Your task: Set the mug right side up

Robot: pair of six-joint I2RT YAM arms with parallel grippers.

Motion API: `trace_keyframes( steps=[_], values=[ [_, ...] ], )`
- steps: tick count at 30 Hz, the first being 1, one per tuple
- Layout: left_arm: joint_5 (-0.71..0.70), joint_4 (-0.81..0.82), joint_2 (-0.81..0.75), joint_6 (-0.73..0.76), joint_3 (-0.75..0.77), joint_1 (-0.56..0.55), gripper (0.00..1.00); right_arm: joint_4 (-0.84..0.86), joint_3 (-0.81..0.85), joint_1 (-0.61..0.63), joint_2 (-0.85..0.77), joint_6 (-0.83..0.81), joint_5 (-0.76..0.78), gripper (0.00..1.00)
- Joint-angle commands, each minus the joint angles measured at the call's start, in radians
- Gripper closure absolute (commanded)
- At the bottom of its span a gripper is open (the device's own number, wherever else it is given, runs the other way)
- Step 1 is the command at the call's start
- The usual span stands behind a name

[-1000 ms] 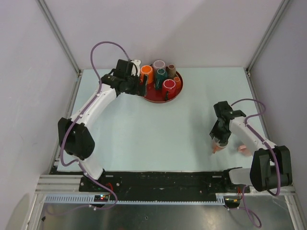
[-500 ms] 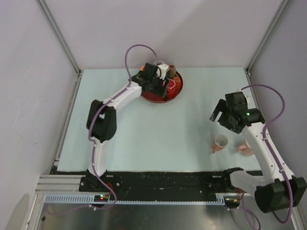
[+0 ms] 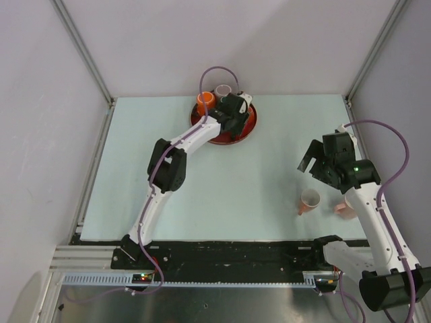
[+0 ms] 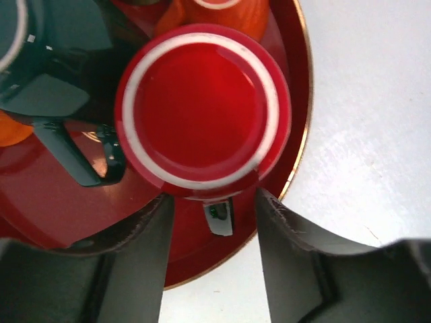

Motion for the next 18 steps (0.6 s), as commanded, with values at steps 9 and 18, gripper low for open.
trace_keyframes(
  steps=[9,18],
  values=[
    [-0.068,-0.113,0.062,-0.117,0.146,0.009,0.56,0.022,0.06,-0.016,-0.016,-0.04,-0.03,0.05],
    [-0.033,-0.139,0.079,-0.157,0.178,0.032,0.77,0.031,0.089,-0.025,-0.01,-0.065,-0.036,0.06]
  ],
)
